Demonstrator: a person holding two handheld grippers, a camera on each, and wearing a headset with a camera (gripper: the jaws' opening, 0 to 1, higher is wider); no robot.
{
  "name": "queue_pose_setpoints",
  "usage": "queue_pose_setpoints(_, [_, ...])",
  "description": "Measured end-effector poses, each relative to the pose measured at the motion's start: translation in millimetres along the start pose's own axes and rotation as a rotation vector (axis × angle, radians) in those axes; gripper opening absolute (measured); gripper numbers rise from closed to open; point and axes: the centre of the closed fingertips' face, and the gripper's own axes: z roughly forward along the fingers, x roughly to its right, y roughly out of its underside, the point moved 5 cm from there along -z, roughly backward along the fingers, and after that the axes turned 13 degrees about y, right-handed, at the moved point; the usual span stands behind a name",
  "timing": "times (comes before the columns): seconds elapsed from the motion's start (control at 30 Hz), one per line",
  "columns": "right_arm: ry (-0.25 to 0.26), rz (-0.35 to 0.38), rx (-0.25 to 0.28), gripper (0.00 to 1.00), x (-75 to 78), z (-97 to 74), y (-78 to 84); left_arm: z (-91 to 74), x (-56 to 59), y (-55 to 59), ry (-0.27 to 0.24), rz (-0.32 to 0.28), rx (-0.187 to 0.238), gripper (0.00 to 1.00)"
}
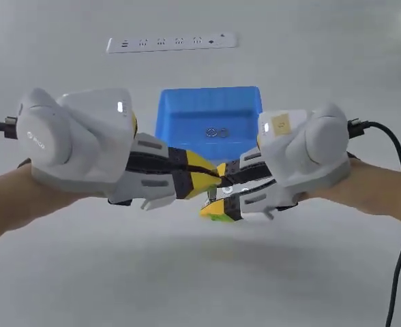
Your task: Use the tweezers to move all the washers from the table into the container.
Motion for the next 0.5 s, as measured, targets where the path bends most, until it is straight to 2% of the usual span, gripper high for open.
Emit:
queue_pose_setpoints(0.27, [-0.019, -0.037, -0.032, 0.17, -0.8, 3.6, 4.3, -2.7, -1.4, 1.5, 0.003, 0.0, -0.007, 0.05])
queue_pose_setpoints(0.37, [-0.012, -0.037, -0.033, 0.12, 1.4, 3.8, 4.4, -2.4, -1.0, 1.6, 0.006, 0.0, -0.007, 0.05])
queue_pose_setpoints(0.5, [-0.013, -0.047, -0.032, 0.12, 2.1, 3.5, 4.7, -1.3, -2.1, 1.2, 0.003, -0.001, -0.005, 0.05])
